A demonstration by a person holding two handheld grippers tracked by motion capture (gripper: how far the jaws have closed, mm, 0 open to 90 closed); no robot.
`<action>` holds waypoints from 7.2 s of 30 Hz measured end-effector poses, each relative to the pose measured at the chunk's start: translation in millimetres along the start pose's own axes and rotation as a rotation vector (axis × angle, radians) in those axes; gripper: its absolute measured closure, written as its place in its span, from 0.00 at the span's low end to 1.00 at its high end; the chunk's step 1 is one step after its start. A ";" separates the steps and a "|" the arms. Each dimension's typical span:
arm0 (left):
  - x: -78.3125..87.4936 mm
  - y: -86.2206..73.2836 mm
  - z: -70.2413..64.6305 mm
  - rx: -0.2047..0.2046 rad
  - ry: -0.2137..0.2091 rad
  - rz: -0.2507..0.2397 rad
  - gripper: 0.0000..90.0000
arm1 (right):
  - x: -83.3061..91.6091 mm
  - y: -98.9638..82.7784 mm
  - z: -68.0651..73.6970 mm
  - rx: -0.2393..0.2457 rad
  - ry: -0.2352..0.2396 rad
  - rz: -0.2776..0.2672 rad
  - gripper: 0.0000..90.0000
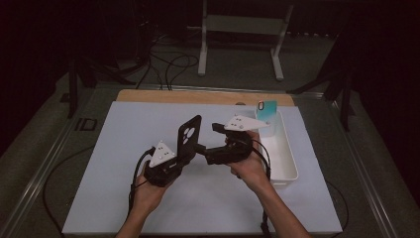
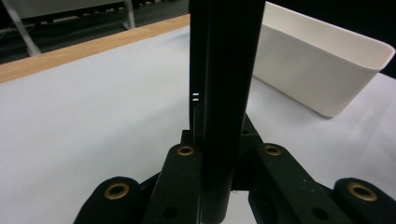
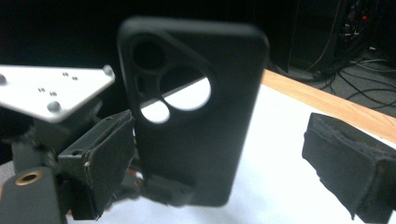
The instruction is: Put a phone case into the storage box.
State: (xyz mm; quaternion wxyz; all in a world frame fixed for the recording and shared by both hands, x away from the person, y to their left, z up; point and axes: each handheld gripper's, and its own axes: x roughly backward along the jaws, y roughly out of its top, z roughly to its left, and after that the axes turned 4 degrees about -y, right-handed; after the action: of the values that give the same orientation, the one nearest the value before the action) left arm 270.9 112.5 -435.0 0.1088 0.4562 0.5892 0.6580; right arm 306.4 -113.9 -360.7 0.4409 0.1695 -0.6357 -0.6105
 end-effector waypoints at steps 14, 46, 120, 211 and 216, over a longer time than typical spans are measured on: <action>-6.2 -1.8 -9.1 -0.032 -0.012 0.015 0.95 | -13.6 7.1 8.3 -0.056 0.003 -0.032 0.10; -3.7 -3.0 -8.2 -0.028 -0.058 -0.017 0.58 | -20.4 0.7 11.7 -0.056 -0.024 -0.035 0.16; 74.1 -91.9 49.6 0.004 0.363 -0.186 0.00 | 3.5 22.3 -60.5 -0.049 -0.296 -0.040 0.16; 77.5 -91.8 51.0 0.011 0.381 -0.205 0.00 | 40.1 11.0 -199.6 -0.182 -0.750 0.074 0.16; 77.7 -91.8 51.5 0.012 0.382 -0.204 0.00 | 35.0 5.7 -202.1 -0.181 -0.758 0.095 0.16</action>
State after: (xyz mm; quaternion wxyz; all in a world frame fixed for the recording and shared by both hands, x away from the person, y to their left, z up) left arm 228.7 226.2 -484.3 0.0586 0.2618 0.6460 0.7146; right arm 444.0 -265.9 -370.2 0.2156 -0.1373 -0.7043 -0.6623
